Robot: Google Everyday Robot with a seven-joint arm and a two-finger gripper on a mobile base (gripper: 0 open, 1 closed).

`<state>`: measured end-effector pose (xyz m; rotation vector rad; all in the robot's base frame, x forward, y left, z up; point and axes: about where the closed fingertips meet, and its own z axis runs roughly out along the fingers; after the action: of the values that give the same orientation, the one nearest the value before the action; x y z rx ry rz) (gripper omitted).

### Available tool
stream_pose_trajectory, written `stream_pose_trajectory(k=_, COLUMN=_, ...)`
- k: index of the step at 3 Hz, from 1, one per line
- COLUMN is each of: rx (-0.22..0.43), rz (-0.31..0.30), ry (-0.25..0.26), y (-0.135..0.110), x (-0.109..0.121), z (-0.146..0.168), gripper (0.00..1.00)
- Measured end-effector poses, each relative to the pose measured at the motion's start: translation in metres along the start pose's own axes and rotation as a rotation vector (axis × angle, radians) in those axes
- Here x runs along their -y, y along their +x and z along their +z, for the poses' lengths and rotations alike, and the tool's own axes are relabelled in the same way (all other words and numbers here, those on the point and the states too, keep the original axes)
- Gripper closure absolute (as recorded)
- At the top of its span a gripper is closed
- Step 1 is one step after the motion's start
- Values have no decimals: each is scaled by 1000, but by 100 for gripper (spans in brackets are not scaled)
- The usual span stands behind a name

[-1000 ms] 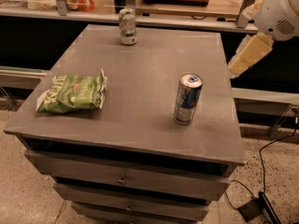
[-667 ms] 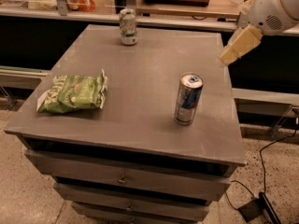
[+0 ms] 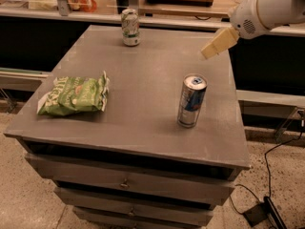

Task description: Move 7up can near green jalapeno chip bag

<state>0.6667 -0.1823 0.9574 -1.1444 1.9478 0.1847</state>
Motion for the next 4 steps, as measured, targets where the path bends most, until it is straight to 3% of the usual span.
stream_pose_trajectory(k=1, rx=1, rz=3, ry=2, y=0, x=-1, z=3, gripper=0)
stream_pose_trajectory(k=3, rx=197, rz=137, ry=29, y=-45, x=5, z=77, gripper=0)
stream_pose_trajectory(k=4, rx=267, rz=155, ry=9, y=-65, x=5, z=112, gripper=0)
